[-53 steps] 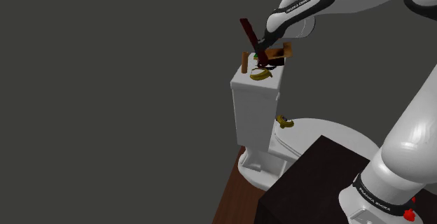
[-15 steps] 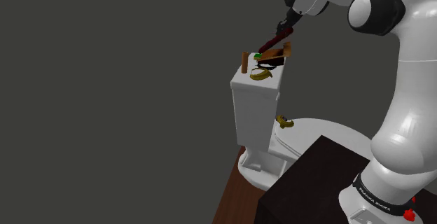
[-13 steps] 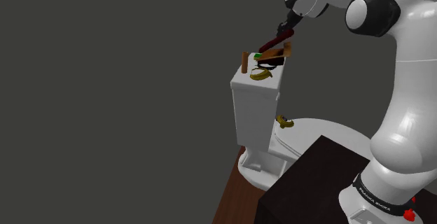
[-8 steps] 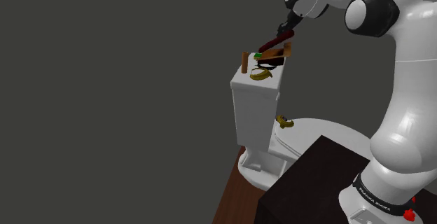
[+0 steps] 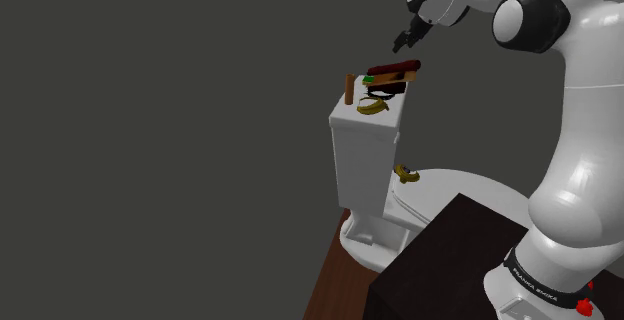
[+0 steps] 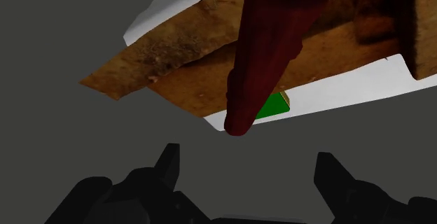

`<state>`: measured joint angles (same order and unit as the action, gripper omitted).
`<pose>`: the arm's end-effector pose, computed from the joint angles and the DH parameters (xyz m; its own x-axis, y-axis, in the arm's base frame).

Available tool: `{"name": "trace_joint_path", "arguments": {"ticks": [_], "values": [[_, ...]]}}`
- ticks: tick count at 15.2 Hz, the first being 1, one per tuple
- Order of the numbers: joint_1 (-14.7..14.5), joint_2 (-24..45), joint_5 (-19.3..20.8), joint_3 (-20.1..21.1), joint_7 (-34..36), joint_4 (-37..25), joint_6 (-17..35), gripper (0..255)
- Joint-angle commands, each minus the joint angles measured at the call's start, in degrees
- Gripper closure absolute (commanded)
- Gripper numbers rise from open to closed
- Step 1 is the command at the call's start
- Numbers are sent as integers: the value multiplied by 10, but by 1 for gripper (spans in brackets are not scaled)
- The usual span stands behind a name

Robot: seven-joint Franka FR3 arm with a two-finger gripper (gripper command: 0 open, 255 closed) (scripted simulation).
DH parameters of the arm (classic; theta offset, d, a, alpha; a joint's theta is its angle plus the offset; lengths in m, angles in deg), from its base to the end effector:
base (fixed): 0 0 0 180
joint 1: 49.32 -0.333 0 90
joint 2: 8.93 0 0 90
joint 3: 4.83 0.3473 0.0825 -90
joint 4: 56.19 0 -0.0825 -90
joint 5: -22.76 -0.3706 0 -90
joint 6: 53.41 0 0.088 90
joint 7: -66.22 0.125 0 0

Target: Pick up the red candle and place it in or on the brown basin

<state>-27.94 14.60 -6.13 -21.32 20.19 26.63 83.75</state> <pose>0.6067 -0.4079 0.5421 0.8060 -0.0325 0.5910 -0.1054 -0.9904 0.0892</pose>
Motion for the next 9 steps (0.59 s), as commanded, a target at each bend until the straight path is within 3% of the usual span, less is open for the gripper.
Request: {"name": "trace_joint_path", "arguments": {"ticks": [1, 4, 9], "values": [[-2, -17, 5, -3, 2, 10, -7, 0], [-6, -62, 21, -12, 8, 32, -28, 0], [-6, -62, 21, -12, 8, 32, -28, 0]]}}
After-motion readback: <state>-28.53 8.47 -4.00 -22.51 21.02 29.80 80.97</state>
